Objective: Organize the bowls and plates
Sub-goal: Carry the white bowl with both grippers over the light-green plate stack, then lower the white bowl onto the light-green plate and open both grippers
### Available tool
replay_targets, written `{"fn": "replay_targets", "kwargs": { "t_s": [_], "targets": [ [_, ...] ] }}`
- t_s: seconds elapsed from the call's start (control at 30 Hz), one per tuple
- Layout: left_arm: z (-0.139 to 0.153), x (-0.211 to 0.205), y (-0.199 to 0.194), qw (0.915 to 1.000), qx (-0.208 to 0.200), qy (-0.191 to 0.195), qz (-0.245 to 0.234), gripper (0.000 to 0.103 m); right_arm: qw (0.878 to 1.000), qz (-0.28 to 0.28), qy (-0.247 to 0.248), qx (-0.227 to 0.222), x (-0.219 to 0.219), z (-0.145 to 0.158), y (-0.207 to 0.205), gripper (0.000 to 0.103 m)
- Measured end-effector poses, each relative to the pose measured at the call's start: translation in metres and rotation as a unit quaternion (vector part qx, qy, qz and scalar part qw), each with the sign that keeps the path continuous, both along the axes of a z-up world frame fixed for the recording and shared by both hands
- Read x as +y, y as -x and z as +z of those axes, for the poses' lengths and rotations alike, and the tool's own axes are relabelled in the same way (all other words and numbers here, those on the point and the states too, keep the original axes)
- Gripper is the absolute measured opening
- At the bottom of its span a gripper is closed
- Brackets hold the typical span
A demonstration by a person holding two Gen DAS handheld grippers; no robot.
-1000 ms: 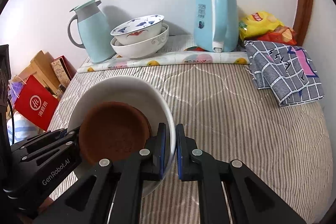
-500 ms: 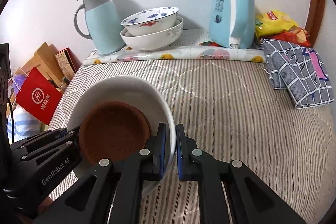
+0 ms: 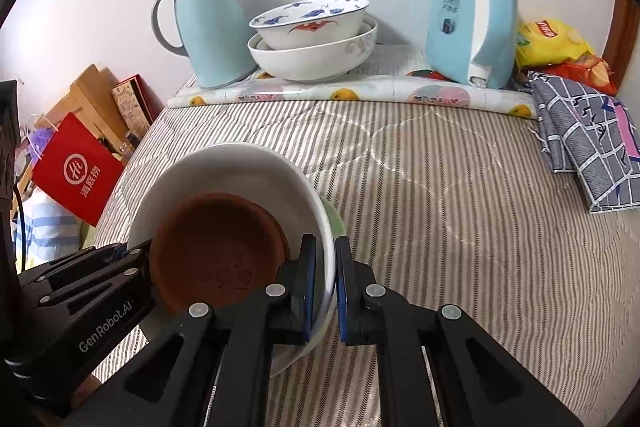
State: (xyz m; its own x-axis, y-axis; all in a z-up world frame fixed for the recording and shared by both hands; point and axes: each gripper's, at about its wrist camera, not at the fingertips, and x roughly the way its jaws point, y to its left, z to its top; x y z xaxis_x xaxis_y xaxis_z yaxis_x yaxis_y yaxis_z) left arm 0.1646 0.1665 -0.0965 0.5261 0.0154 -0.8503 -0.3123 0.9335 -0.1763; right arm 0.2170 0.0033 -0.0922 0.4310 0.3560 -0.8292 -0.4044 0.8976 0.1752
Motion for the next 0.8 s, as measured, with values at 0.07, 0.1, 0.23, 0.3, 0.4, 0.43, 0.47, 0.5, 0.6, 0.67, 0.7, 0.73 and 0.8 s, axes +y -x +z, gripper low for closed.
{"fn": "replay_targets", "kwargs": {
  "t_s": [0.07,0.1,0.23,0.3,0.4,0.43,0.47,0.5,0.6,0.67,0.7,0.73,0.8],
  "targets": [
    [-0.002,0.002,0.000,1.0000,0.003,0.000,0.001,0.009,1.000,0.002,0.002,0.003,0.003,-0.003,0.000,0.009],
    [-0.004,0.004,0.000,1.0000,0.004,0.001,0.002,0.009,1.000,0.002,0.002,0.005,0.004,-0.004,0.000,0.009],
    [-0.008,0.007,-0.001,1.0000,0.008,0.004,0.004,0.009,1.000,0.004,0.006,0.010,0.009,-0.010,-0.002,0.009],
    [-0.011,0.009,-0.002,0.9999,0.011,0.006,0.005,0.009,1.000,0.005,0.008,0.014,0.010,-0.014,-0.002,0.009],
    [-0.016,0.011,-0.004,0.9998,0.016,0.009,0.004,0.009,1.000,0.006,0.012,0.016,0.013,-0.018,-0.003,0.009],
    [-0.017,0.011,-0.005,0.9998,0.017,0.010,0.004,0.009,1.000,0.006,0.014,0.016,0.014,-0.019,-0.004,0.009],
    [-0.017,0.012,-0.005,0.9998,0.015,0.007,0.004,0.009,1.000,0.006,0.015,0.019,0.014,-0.021,-0.005,0.009],
    [-0.017,0.013,-0.006,0.9999,0.015,0.006,0.004,0.009,1.000,0.005,0.016,0.020,0.015,-0.022,-0.006,0.009],
    [-0.020,0.014,-0.008,0.9998,0.018,0.012,0.000,0.009,0.999,0.001,0.022,0.025,0.015,-0.027,-0.010,0.008],
    [-0.020,0.012,-0.009,0.9999,0.016,0.004,0.001,0.009,1.000,0.000,0.014,0.027,0.013,-0.027,-0.012,0.008],
    [-0.020,0.011,-0.009,0.9999,0.016,-0.001,0.001,0.009,1.000,0.000,0.017,0.024,0.015,-0.027,-0.012,0.008],
    [-0.021,0.010,-0.009,0.9999,0.014,-0.003,0.000,0.009,0.999,0.001,0.022,0.023,0.016,-0.028,-0.013,0.008],
    [-0.020,0.011,-0.010,0.9999,0.012,-0.003,0.000,0.009,0.999,0.000,0.024,0.024,0.016,-0.030,-0.015,0.008]
  ]
}}
